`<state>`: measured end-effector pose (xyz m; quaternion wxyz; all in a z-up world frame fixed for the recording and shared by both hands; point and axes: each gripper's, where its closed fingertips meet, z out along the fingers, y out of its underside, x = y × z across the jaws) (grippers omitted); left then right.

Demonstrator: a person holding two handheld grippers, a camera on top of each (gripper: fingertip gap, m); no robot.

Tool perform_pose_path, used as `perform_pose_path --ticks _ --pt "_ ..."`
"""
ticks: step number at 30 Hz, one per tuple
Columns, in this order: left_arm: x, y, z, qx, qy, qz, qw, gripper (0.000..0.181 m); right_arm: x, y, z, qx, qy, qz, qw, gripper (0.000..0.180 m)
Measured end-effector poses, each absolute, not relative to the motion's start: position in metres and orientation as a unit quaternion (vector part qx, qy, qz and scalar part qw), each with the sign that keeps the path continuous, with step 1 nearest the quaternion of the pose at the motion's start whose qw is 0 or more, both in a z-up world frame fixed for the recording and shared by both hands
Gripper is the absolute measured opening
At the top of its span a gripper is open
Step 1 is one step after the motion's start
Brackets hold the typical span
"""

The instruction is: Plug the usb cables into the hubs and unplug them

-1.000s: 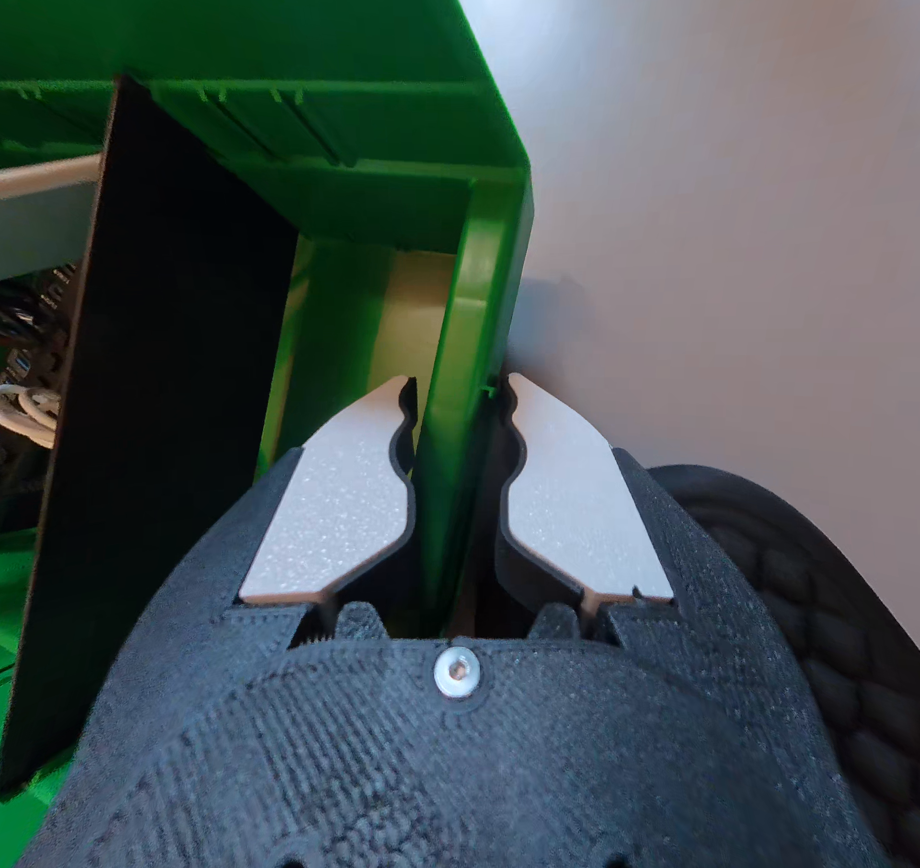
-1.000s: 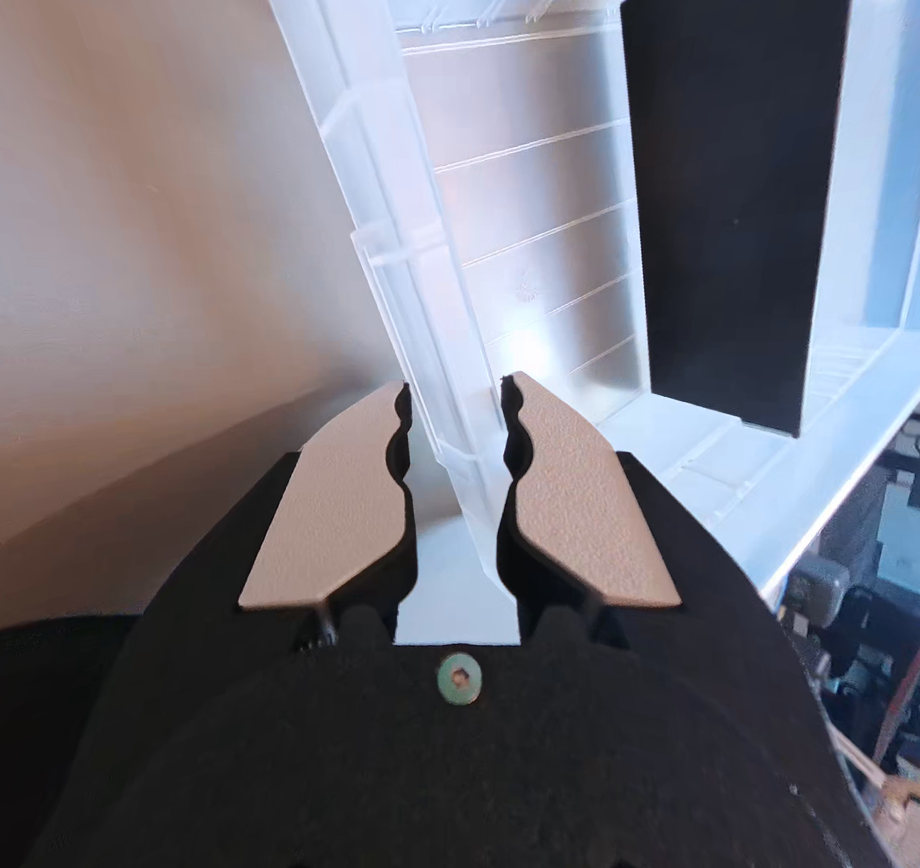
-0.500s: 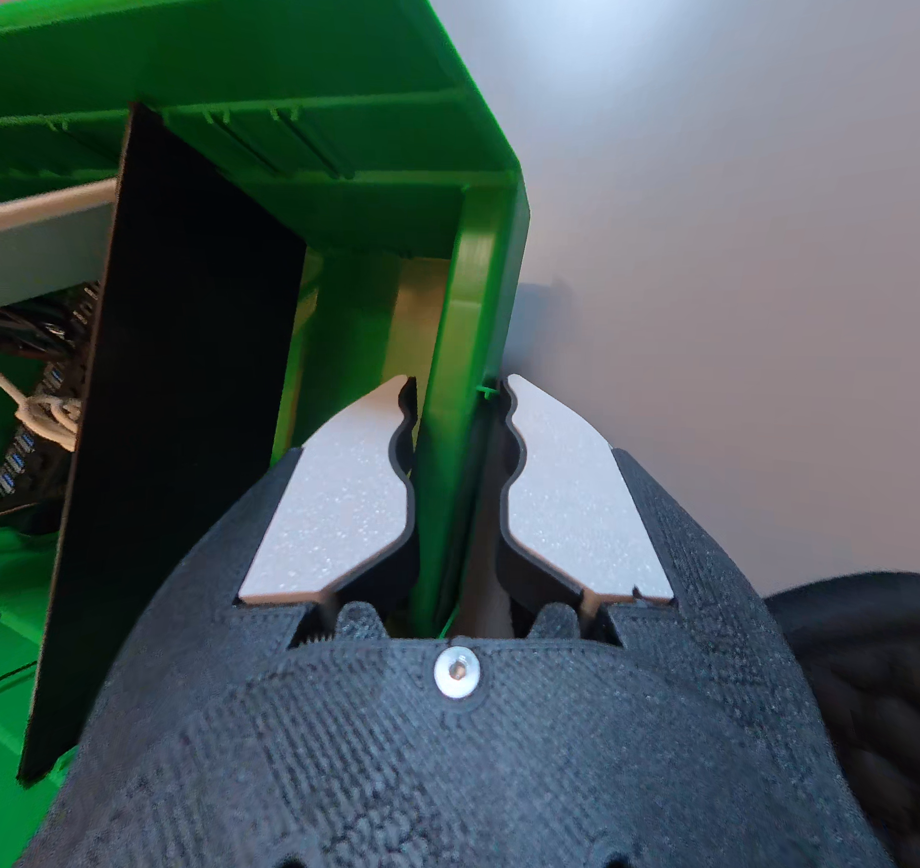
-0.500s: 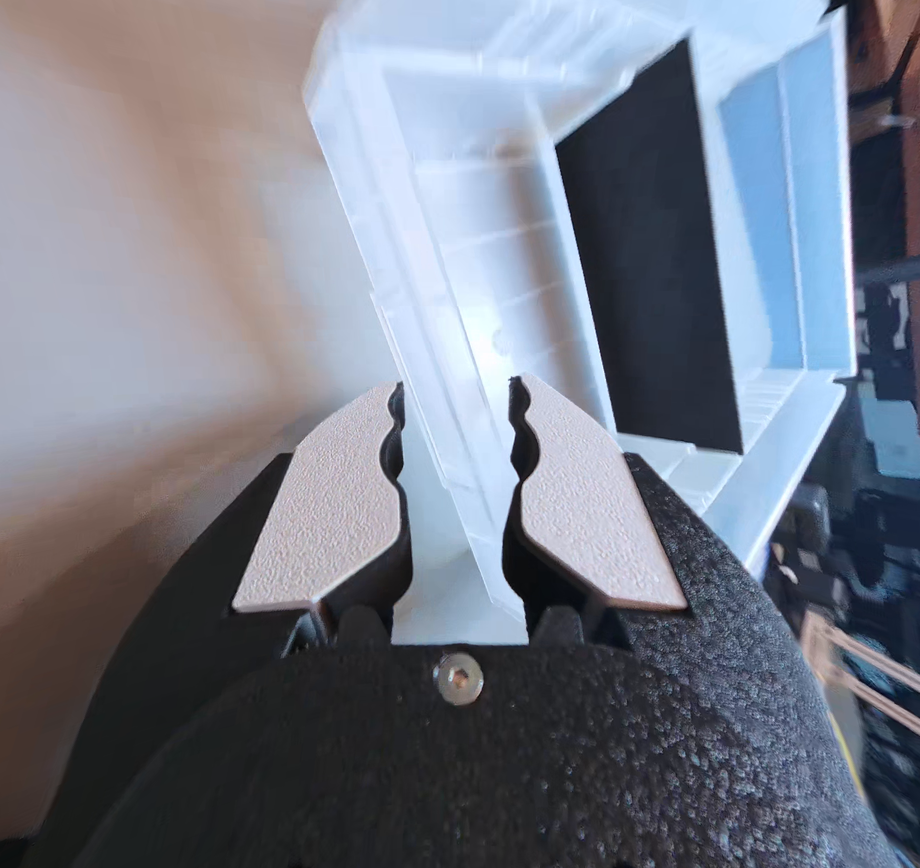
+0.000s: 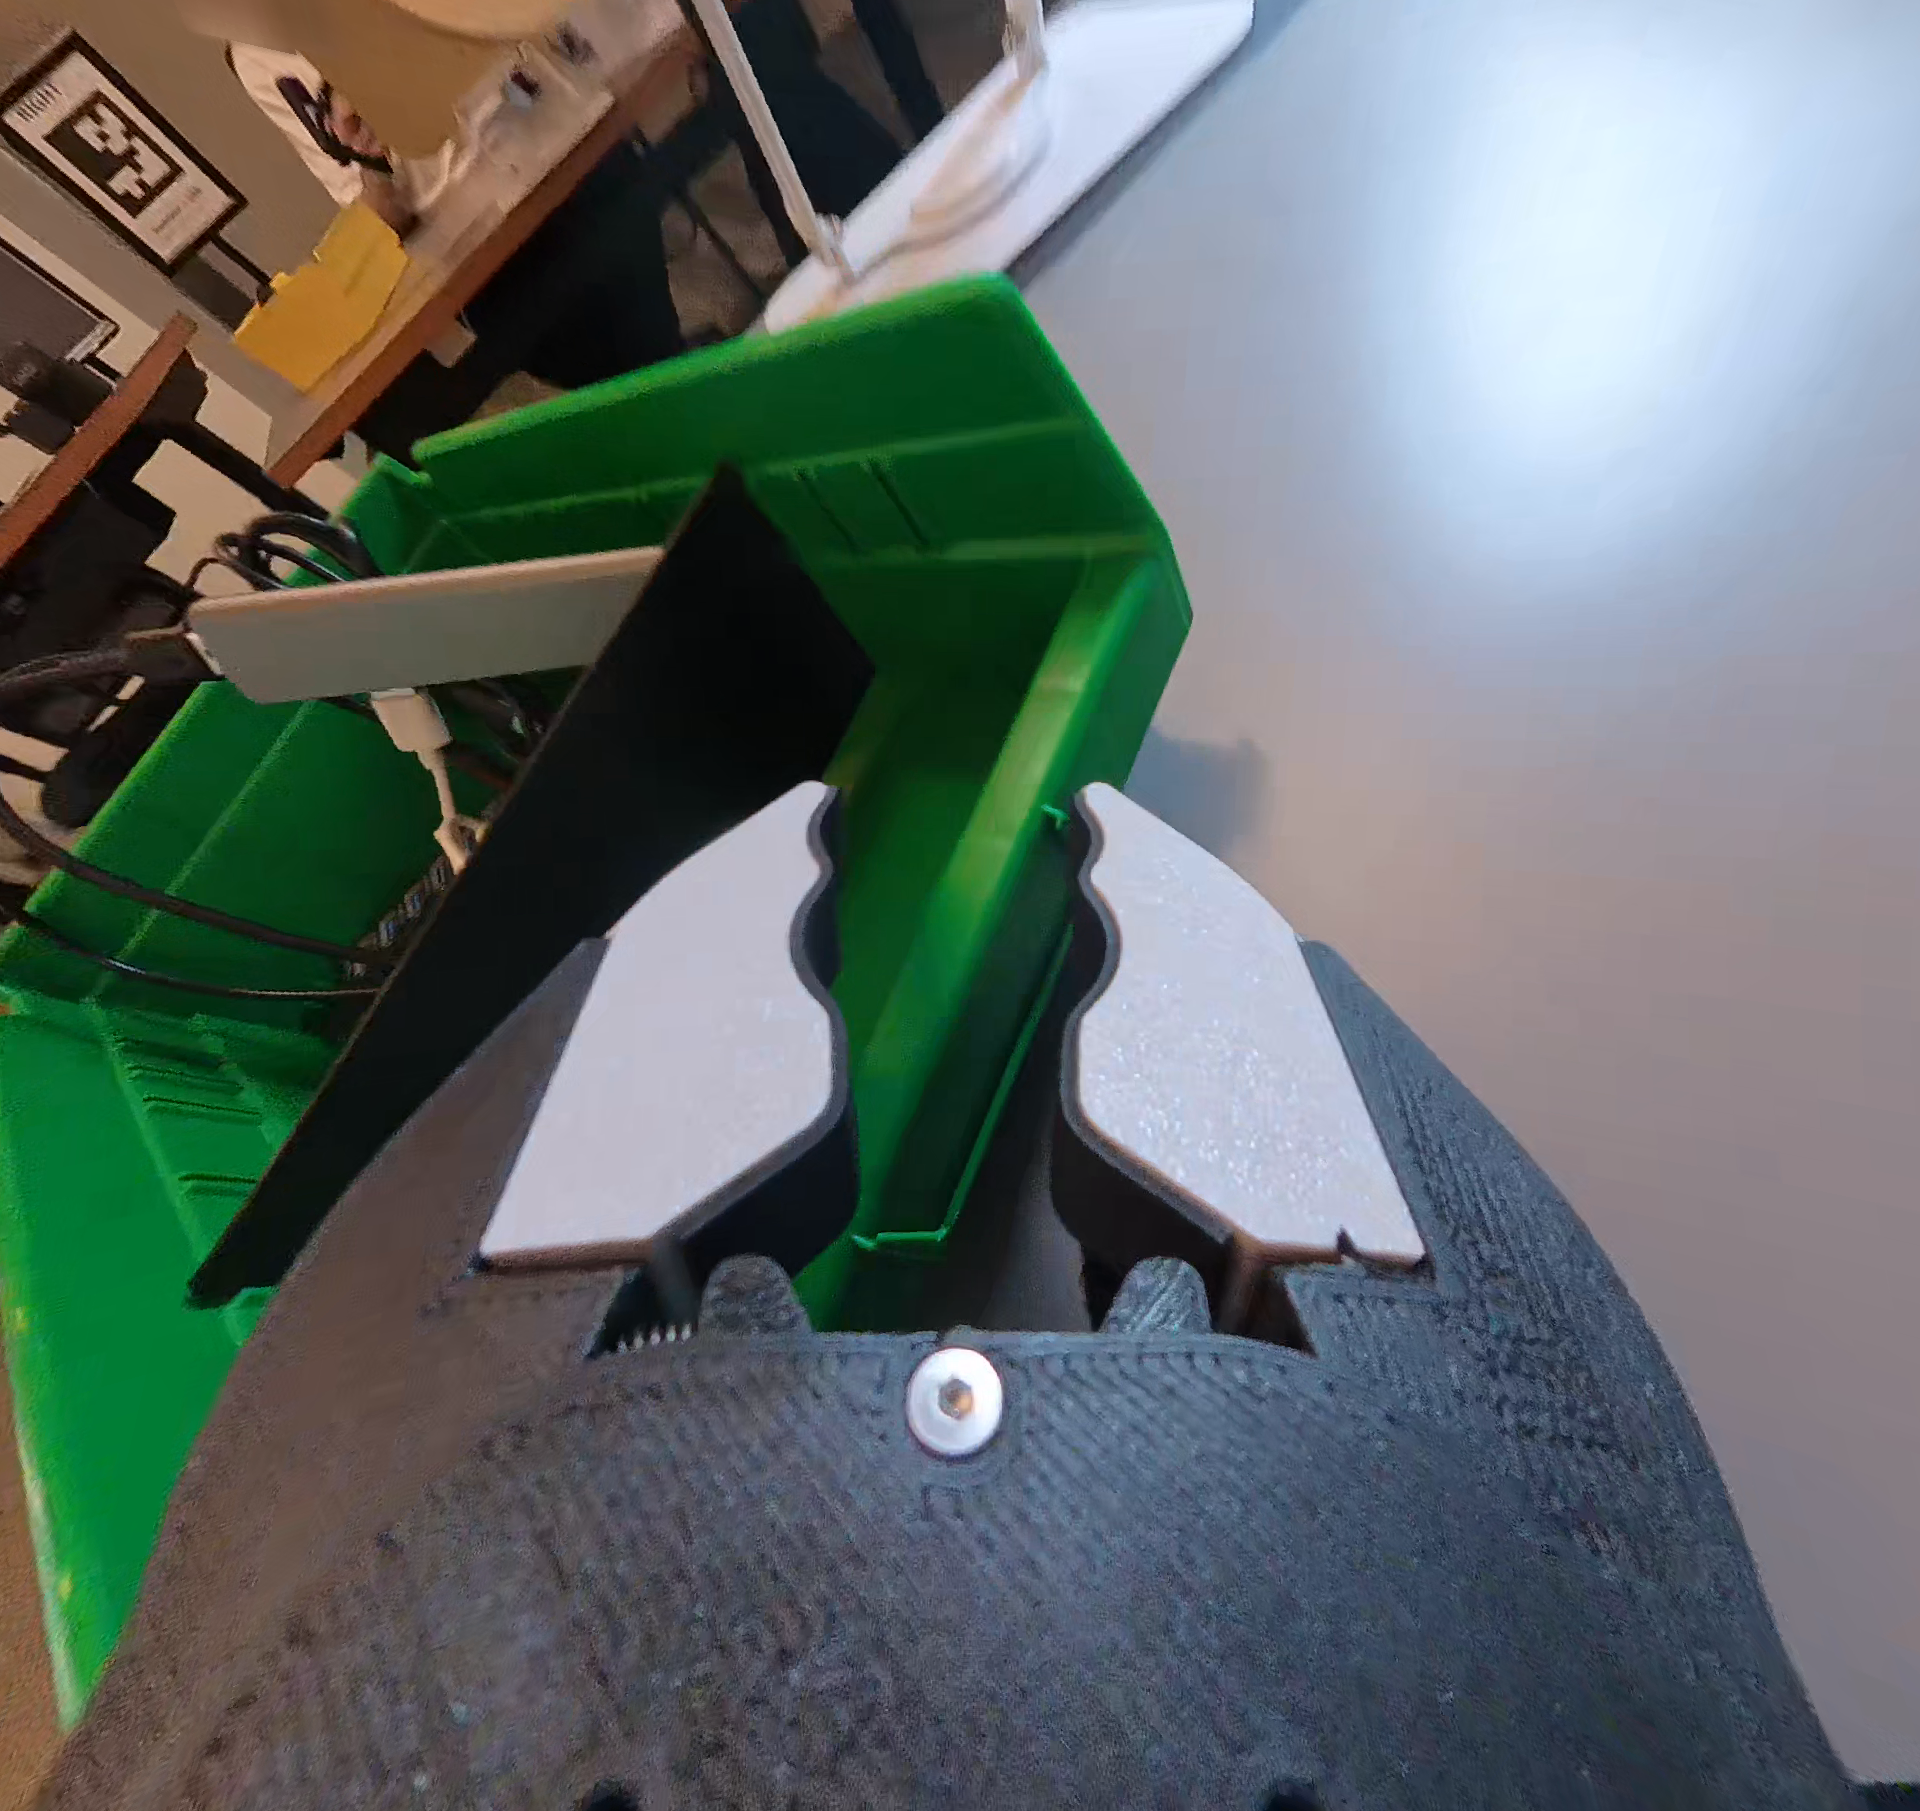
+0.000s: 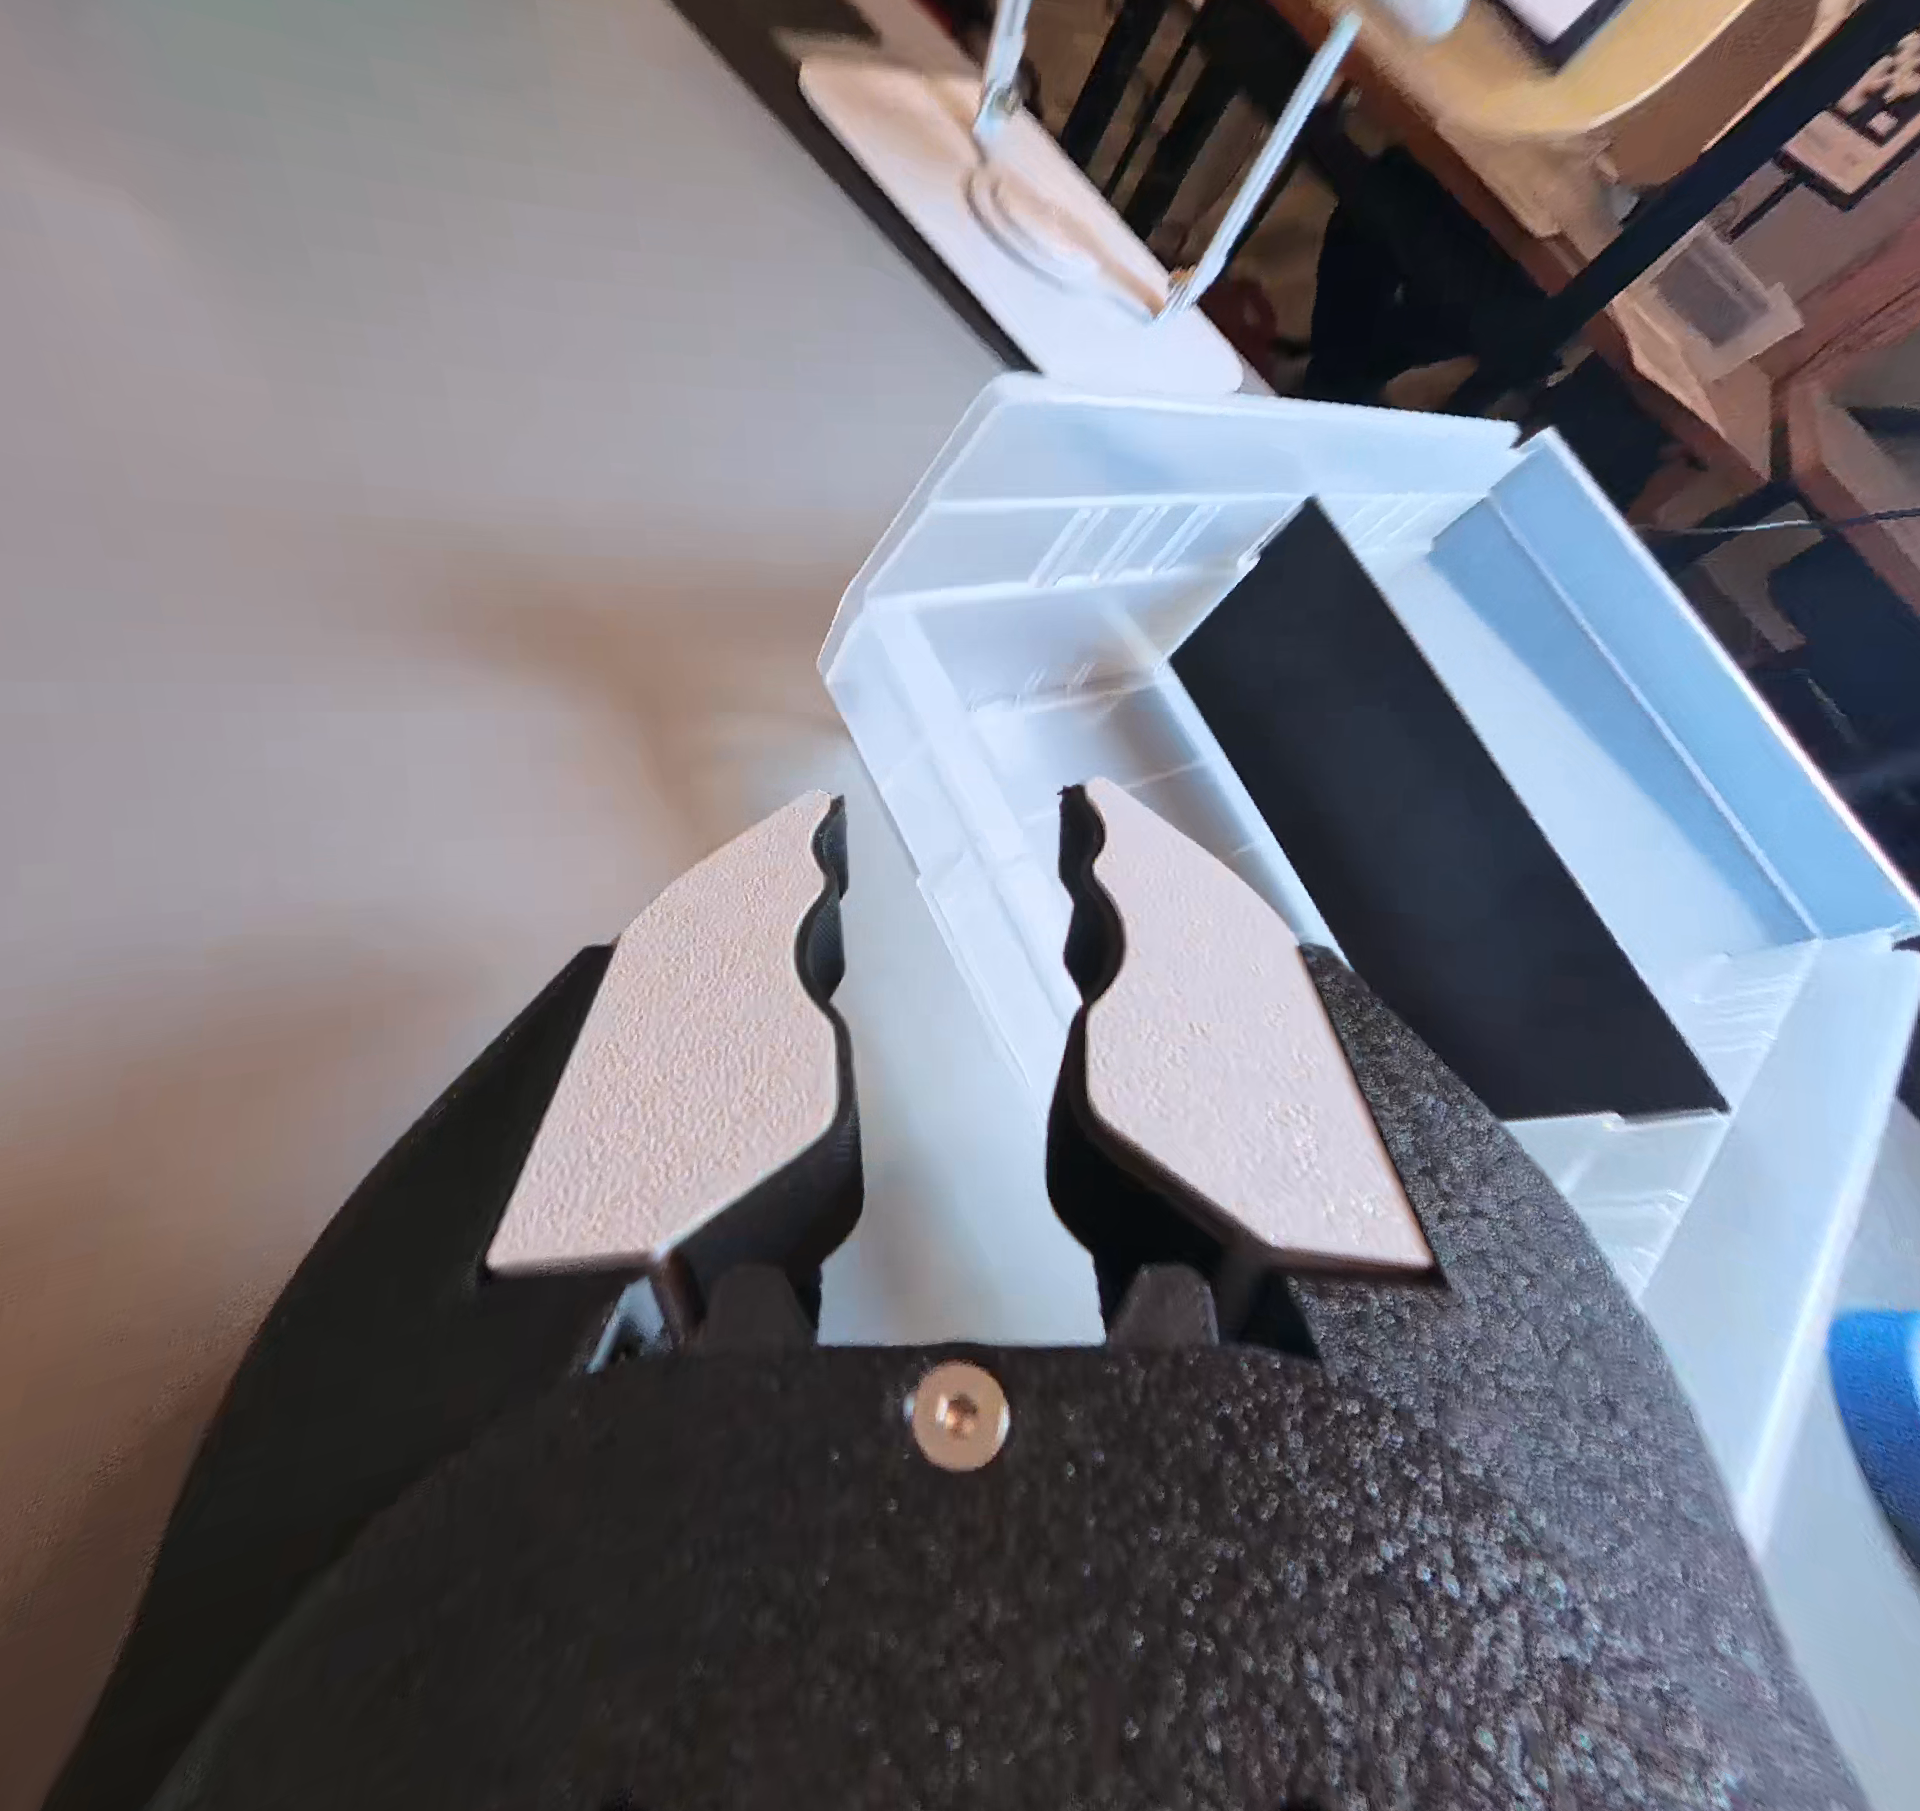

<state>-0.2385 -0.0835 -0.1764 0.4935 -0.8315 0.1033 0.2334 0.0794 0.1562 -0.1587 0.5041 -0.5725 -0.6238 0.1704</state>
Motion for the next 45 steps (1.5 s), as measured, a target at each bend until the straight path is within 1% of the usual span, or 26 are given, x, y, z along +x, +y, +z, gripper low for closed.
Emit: perform_pose_path --ticks 1,3,6,9,11,12,13,15,16,17,19,20,22,24,26,27,32,36,39,41,43,45 --pt "-0.237 -0.085 -0.168 -0.822 0.092 0.219 0.517 0.039 0.079 0.157 -0.151 -0.571 -0.607 0.191 0.518 0.040" --pt "-0.235 -0.088 -0.154 -0.806 0.061 0.190 0.558 0.040 0.078 0.158 -0.134 -0.572 -0.569 0.237 0.542 0.039" --pt "-0.236 -0.093 -0.129 -0.776 0.007 0.145 0.613 0.040 0.076 0.160 -0.117 -0.581 -0.522 0.308 0.543 0.039" --pt "-0.250 -0.099 -0.092 -0.749 -0.018 0.164 0.641 0.039 0.075 0.160 -0.101 -0.574 -0.497 0.359 0.543 0.038" --pt "-0.267 -0.102 -0.063 -0.740 -0.033 0.190 0.644 0.029 0.074 0.159 -0.095 -0.572 -0.486 0.387 0.536 0.038" --pt "-0.279 -0.100 -0.054 -0.751 -0.047 0.197 0.629 0.028 0.073 0.158 -0.093 -0.572 -0.482 0.399 0.530 0.038" --pt "-0.292 -0.096 -0.051 -0.775 -0.065 0.182 0.601 0.033 0.073 0.158 -0.093 -0.574 -0.476 0.408 0.527 0.037" --pt "-0.307 -0.077 -0.059 -0.830 -0.101 0.096 0.540 0.051 0.071 0.157 -0.096 -0.577 -0.474 0.418 0.518 0.037" --pt "-0.319 -0.066 -0.064 -0.845 -0.117 0.073 0.516 0.054 0.070 0.156 -0.099 -0.578 -0.476 0.418 0.515 0.036" --pt "-0.338 -0.057 -0.073 -0.857 -0.137 0.079 0.491 0.057 0.069 0.156 -0.104 -0.579 -0.480 0.415 0.512 0.035" --pt "-0.373 -0.043 -0.104 -0.879 -0.191 0.072 0.431 0.072 0.067 0.152 -0.113 -0.578 -0.494 0.405 0.507 0.034" --pt "-0.378 -0.034 -0.121 -0.884 -0.221 0.026 0.412 0.078 0.066 0.149 -0.118 -0.577 -0.501 0.401 0.505 0.033" --pt "-0.382 -0.018 -0.147 -0.879 -0.271 -0.044 0.389 0.078 0.065 0.142 -0.126 -0.574 -0.516 0.393 0.499 0.032" --pt "-0.384 -0.010 -0.158 -0.882 -0.281 -0.054 0.374 0.074 0.065 0.137 -0.131 -0.569 -0.530 0.380 0.501 0.031" --pt "-0.383 -0.003 -0.153 -0.883 -0.267 -0.053 0.381 0.063 0.065 0.133 -0.133 -0.560 -0.545 0.367 0.504 0.030" --pt "-0.381 -0.001 -0.149 -0.882 -0.262 -0.061 0.387 0.045 0.065 0.132 -0.134 -0.556 -0.550 0.361 0.507 0.029" --pt "-0.384 -0.011 -0.104 -0.858 -0.238 -0.026 0.455 0.039 0.066 0.126 -0.131 -0.544 -0.562 0.356 0.512 0.027" --pt "-0.363 -0.022 -0.036 -0.817 -0.164 0.039 0.551 0.037 0.065 0.122 -0.126 -0.536 -0.560 0.359 0.521 0.026" --pt "-0.315 -0.026 0.014 -0.779 -0.074 0.098 0.615 0.036 0.061 0.110 -0.116 -0.519 -0.553 0.388 0.523 0.026" --pt "-0.270 -0.024 0.033 -0.758 -0.004 0.120 0.641 0.036 0.055 0.099 -0.109 -0.517 -0.547 0.411 0.515 0.029" --pt "-0.220 -0.015 0.038 -0.741 0.058 0.127 0.657 0.036 0.044 0.081 -0.097 -0.507 -0.543 0.446 0.499 0.031" --pt "-0.170 -0.002 0.031 -0.726 0.125 0.144 0.660 0.036 0.030 0.060 -0.082 -0.490 -0.548 0.474 0.484 0.032"
